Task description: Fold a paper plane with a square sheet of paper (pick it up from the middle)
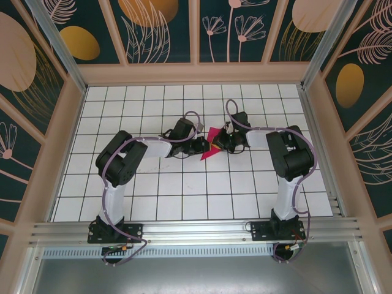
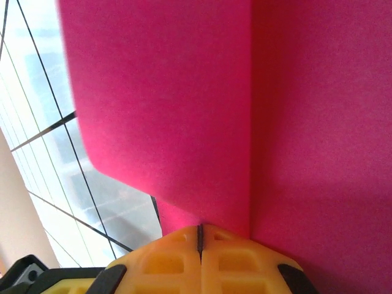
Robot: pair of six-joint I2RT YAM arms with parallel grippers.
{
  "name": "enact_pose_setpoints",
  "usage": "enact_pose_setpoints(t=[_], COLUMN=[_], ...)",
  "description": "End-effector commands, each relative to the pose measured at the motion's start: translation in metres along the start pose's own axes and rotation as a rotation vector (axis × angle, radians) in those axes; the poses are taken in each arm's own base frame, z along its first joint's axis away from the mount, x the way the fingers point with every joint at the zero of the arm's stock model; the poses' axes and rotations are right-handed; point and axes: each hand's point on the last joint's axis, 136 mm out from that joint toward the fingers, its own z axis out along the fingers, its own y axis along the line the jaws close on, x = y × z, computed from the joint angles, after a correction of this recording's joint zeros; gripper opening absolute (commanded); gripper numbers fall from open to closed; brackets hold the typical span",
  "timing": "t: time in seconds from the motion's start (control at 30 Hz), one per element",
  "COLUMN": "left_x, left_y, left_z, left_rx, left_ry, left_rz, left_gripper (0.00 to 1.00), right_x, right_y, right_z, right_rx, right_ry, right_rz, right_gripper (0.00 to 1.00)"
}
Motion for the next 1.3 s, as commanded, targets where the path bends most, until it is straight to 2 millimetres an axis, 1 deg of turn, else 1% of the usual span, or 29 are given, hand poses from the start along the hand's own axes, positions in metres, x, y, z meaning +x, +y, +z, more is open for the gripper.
enact_pose_setpoints(t=[0.0, 0.2, 0.47, 0.57, 0.7, 0.77, 0.93, 1.07, 1.27], left_x=[0.0, -0.001, -0.002, -0.004, -0.004, -0.005, -0.005, -0.004, -0.003], left_y=[0.009, 0.019, 0.022, 0.022, 0.023, 0.023, 0.023, 0.022, 0.022], left_z=[0.004, 0.004, 0.003, 0.003, 0.003, 0.002, 0.001, 0.001, 0.002], left_rx=[-0.054, -0.098, -0.12, -0.122, -0.126, -0.128, -0.129, -0.127, -0.125], left_ry=[0.003, -0.012, -0.02, -0.026, -0.028, -0.033, -0.033, -0.031, -0.026], left_rz=[0.008, 0.011, 0.017, 0.018, 0.018, 0.017, 0.016, 0.016, 0.015], left_gripper=[0.12, 0.1, 0.1, 0.1, 0.09, 0.09, 0.09, 0.09, 0.09], right_x=[-0.009, -0.013, -0.018, -0.021, -0.023, -0.025, -0.026, -0.028, -0.03], right_y=[-0.004, 0.003, 0.019, 0.015, 0.004, -0.002, -0.014, -0.014, -0.011], right_z=[-0.008, -0.013, -0.024, -0.028, -0.034, -0.037, -0.035, -0.029, -0.02], right_rx=[0.007, -0.011, -0.048, -0.014, 0.048, 0.083, 0.14, 0.146, 0.15], right_ry=[-0.046, -0.059, -0.085, -0.105, -0.135, -0.151, -0.156, -0.144, -0.117], right_rz=[0.015, -0.009, -0.083, -0.095, -0.103, -0.099, -0.079, -0.085, -0.109], right_gripper=[0.05, 0.05, 0.09, 0.12, 0.2, 0.23, 0.3, 0.33, 0.34])
